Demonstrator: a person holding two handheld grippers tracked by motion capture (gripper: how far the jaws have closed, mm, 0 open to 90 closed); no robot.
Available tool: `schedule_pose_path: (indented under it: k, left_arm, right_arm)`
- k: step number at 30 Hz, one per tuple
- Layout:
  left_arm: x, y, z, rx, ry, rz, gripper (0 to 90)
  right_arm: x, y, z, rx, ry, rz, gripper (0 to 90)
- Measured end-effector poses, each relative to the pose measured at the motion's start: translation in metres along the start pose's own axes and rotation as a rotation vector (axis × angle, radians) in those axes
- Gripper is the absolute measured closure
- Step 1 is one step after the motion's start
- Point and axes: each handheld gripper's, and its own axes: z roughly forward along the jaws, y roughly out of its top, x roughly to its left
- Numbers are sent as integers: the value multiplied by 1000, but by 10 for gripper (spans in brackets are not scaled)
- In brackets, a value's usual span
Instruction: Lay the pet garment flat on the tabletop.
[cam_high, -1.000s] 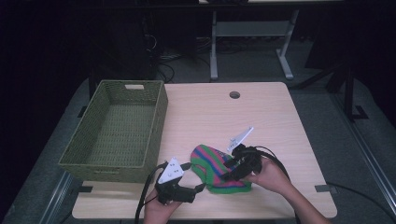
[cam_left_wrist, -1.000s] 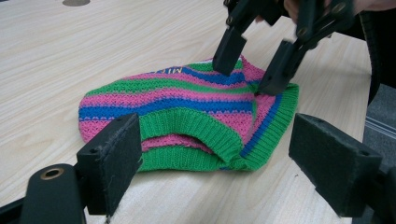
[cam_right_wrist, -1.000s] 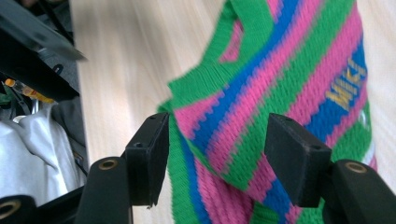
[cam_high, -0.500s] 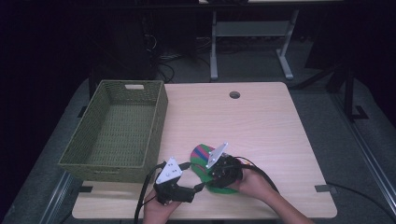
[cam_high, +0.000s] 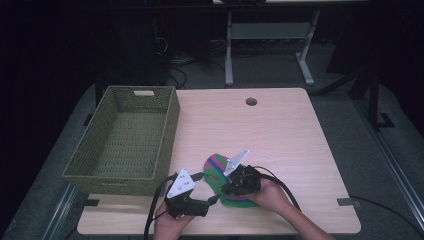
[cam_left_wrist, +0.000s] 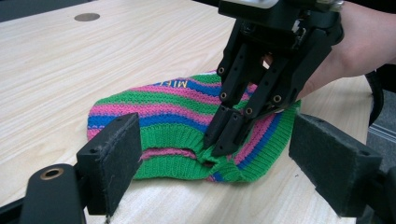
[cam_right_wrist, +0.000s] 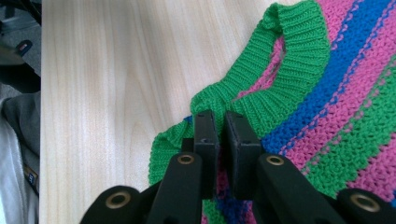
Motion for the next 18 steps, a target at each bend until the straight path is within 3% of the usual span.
schedule_pose_path:
  k: [5,14,18]
  left_arm:
    - [3,-1,0,-2,-15,-21,165]
    - [1,-1,2,3,-23,10,165]
    - [2,-1,5,7,-32,0,165]
  right_arm:
    - [-1,1,-4,-21,15,6,844]
    - [-3,2,-23,-75,11,24,847]
    - [-6,3,-33,-88,1,36,847]
